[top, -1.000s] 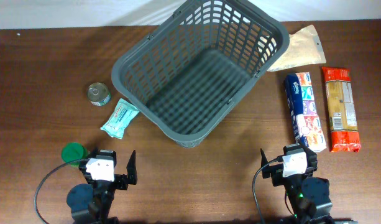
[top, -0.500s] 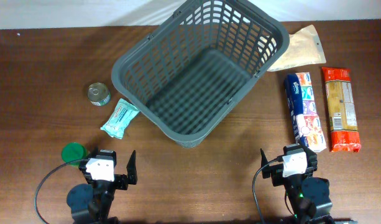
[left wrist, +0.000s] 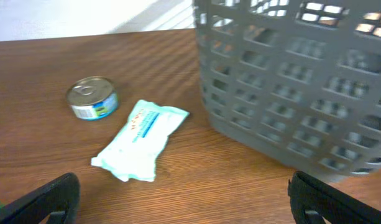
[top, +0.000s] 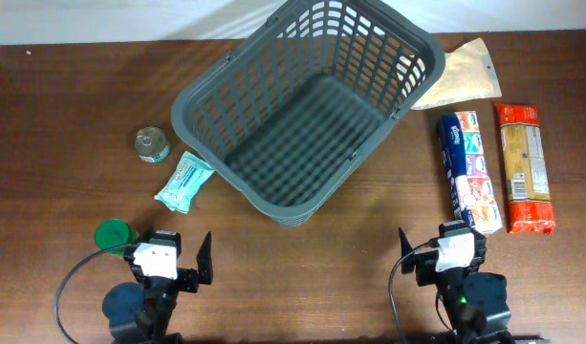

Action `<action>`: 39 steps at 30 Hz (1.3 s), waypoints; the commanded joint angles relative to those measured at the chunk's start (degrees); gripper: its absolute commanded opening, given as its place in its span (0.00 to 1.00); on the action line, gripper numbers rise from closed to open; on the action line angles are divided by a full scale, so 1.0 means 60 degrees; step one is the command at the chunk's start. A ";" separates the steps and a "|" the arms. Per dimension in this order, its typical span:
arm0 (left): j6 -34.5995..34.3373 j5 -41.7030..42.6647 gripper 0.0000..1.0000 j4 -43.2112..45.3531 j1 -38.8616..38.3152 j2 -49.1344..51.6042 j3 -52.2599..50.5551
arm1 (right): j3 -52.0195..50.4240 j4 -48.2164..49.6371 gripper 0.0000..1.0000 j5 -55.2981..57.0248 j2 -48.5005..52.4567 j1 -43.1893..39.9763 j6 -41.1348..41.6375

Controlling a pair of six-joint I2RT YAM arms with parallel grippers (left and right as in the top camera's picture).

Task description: Pack container

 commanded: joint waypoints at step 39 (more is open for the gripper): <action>-0.0543 0.2095 0.96 -0.4448 -0.0044 0.6637 0.9009 | 0.9096 -0.3657 0.04 -0.1596 0.8546 0.0040 0.2754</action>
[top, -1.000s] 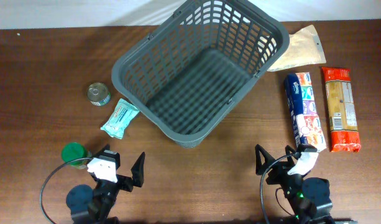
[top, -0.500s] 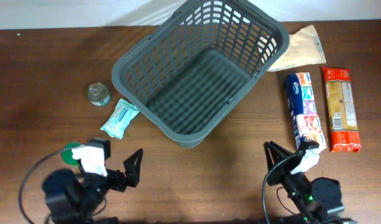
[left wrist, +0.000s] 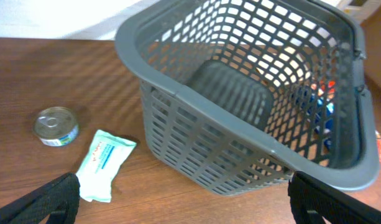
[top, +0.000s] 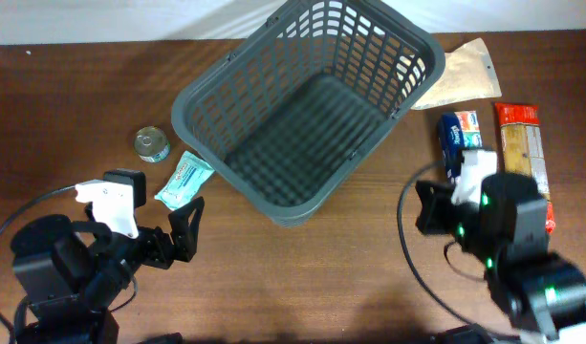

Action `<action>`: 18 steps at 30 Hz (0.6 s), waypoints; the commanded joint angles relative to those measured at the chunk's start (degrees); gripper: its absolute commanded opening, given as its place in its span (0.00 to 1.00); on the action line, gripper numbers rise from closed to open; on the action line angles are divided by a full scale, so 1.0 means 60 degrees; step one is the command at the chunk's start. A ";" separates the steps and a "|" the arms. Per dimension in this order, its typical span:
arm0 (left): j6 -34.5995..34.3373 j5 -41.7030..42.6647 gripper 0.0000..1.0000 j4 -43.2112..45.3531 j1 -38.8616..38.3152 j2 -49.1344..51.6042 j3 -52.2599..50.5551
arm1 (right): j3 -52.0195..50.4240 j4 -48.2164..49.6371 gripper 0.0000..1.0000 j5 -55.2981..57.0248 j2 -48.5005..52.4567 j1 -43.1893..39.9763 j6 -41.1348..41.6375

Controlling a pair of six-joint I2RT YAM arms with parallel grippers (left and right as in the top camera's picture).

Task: Pack container
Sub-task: 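Grasp the grey basket rim with both grippers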

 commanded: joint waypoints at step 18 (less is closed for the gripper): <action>0.0175 -0.0226 0.02 -0.1490 -0.2084 -0.1118 0.0142 | 0.3464 0.0284 0.04 0.0124 0.3005 -0.1224 -0.1217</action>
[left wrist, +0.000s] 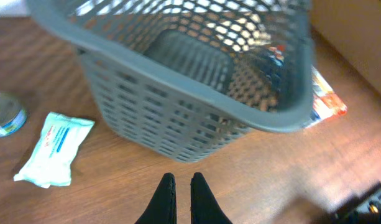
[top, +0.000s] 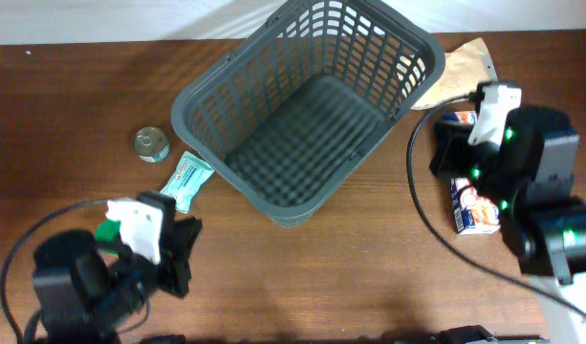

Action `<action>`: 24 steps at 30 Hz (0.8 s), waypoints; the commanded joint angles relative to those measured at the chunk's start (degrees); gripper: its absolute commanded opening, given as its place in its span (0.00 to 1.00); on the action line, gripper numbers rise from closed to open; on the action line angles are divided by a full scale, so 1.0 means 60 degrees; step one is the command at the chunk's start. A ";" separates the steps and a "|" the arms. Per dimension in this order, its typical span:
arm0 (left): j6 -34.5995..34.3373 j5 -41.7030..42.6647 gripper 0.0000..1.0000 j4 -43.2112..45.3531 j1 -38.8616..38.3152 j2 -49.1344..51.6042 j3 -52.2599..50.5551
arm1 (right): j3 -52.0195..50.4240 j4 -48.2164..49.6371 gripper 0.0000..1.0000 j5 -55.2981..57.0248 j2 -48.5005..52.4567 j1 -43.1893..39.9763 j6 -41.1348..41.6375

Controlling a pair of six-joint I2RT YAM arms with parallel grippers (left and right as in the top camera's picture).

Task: Pack container
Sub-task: 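Grasp the grey basket rim with both grippers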

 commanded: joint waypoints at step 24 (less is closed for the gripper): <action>-0.0648 -0.4870 0.02 0.1967 -0.8309 0.2925 0.0142 | 0.1869 0.0790 0.04 -0.1078 0.2171 -0.0750 -0.0652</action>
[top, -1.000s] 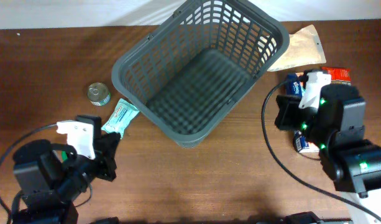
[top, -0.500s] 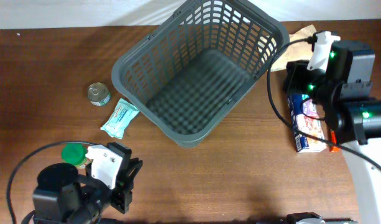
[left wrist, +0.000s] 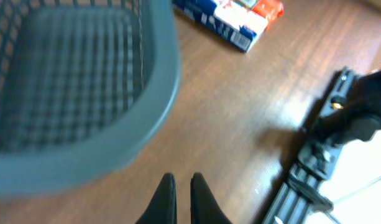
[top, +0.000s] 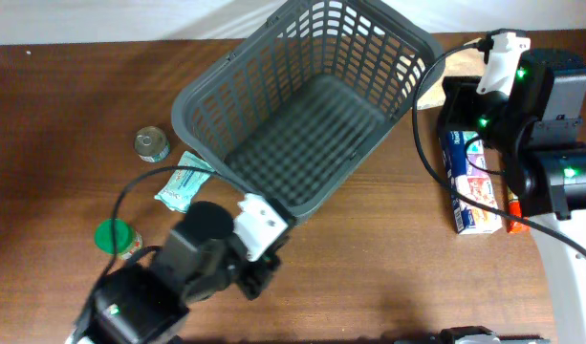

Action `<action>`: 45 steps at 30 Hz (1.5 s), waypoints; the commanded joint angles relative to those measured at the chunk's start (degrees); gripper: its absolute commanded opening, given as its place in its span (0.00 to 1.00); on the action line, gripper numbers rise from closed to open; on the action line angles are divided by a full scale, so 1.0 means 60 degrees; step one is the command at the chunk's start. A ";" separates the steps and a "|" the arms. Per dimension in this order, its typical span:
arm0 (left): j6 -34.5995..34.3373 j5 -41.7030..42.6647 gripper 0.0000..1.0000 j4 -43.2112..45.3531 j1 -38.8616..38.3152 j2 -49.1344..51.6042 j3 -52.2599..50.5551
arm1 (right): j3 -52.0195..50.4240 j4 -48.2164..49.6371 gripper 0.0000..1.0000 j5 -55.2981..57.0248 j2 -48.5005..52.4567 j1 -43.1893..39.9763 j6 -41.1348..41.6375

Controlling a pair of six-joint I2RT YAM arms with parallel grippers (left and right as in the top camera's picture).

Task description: Pack container

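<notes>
The grey mesh basket (top: 307, 115) stands at the table's middle back with nothing in it; its rim (left wrist: 109, 146) fills the left of the left wrist view. My left gripper (left wrist: 183, 186) is shut on nothing, low over bare wood just off the basket's near corner (top: 264, 270). A wipes packet (top: 183, 182), a small can (top: 151, 143) and a green-lidded jar (top: 111, 235) lie left of the basket. My right arm (top: 522, 91) hangs over the blue packet (top: 469, 186) and hides most of the red packet (top: 515, 225). Its jaws are not clear.
A tan pouch (top: 465, 62) lies behind the basket's right corner, partly under the right arm's cable. The blue packet (left wrist: 221, 15) and the right arm's base (left wrist: 339, 124) appear in the left wrist view. The table's front edge is near.
My left arm has moved right, from the front left to the basket's near corner, uncovering the green jar. The right arm has shifted farther back over the packets. The left gripper stays shut.
Both arms first sat at the front edge, the left gripper wide open facing the can and wipes. Then both were raised, the left still open. Later the left gripper was shut and the right arm was over the packets. No object has moved.
</notes>
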 commanded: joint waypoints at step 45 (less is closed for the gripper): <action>-0.3555 -0.6648 0.02 0.2018 -0.0470 0.3351 0.0098 | 0.4550 -0.3519 0.04 0.0849 0.5042 0.0641 -0.1581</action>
